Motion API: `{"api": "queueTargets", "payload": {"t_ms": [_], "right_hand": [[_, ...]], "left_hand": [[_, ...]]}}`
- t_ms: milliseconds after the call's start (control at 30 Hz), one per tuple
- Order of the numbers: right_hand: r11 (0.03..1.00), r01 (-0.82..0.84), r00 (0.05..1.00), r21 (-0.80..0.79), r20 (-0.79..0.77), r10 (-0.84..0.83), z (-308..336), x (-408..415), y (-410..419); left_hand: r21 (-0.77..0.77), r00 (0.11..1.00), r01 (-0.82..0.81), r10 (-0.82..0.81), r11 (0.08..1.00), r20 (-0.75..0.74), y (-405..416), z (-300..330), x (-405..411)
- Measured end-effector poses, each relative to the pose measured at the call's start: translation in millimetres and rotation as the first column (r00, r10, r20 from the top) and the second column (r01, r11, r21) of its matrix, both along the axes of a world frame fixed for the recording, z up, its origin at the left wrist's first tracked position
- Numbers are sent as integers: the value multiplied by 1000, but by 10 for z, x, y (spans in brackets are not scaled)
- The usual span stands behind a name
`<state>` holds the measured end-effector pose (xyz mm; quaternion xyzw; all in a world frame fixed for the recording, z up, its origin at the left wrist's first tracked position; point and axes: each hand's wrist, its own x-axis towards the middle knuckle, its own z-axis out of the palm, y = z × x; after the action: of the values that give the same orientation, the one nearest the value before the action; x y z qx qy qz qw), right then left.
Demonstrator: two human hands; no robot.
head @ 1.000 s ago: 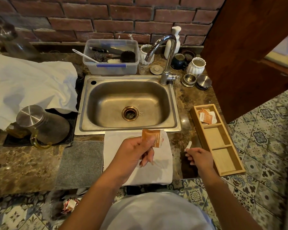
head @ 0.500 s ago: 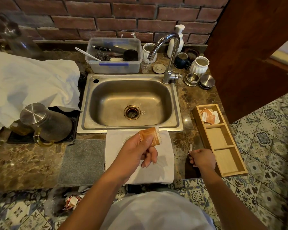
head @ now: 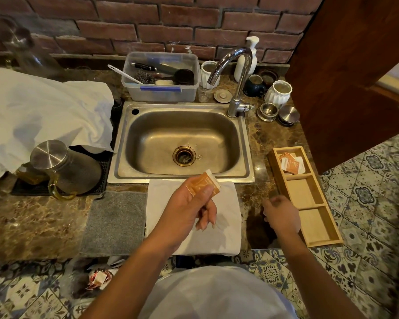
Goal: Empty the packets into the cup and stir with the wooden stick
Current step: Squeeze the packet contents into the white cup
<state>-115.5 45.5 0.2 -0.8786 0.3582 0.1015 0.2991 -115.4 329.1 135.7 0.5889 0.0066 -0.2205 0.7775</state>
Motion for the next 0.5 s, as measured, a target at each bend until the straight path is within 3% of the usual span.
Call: {"api": "queueTargets", "payload": {"t_ms": [100, 200, 300, 500], "right_hand": [[932, -149, 981, 332, 167, 97, 693, 58, 380], [693, -435, 900, 575, 307, 310, 1337, 9, 737], [532, -575, 817, 622, 397, 418, 1614, -42, 987], [542, -609, 793, 579, 453, 407, 1505, -53, 1237]], "left_hand": [[16, 994, -106, 106, 994, 10, -6, 3, 4], [105, 971, -234, 227, 967, 76, -4, -29, 4], [128, 962, -261, 248, 957, 113, 25, -57, 6], [133, 969, -235, 222, 963, 109, 68, -87, -67]]}}
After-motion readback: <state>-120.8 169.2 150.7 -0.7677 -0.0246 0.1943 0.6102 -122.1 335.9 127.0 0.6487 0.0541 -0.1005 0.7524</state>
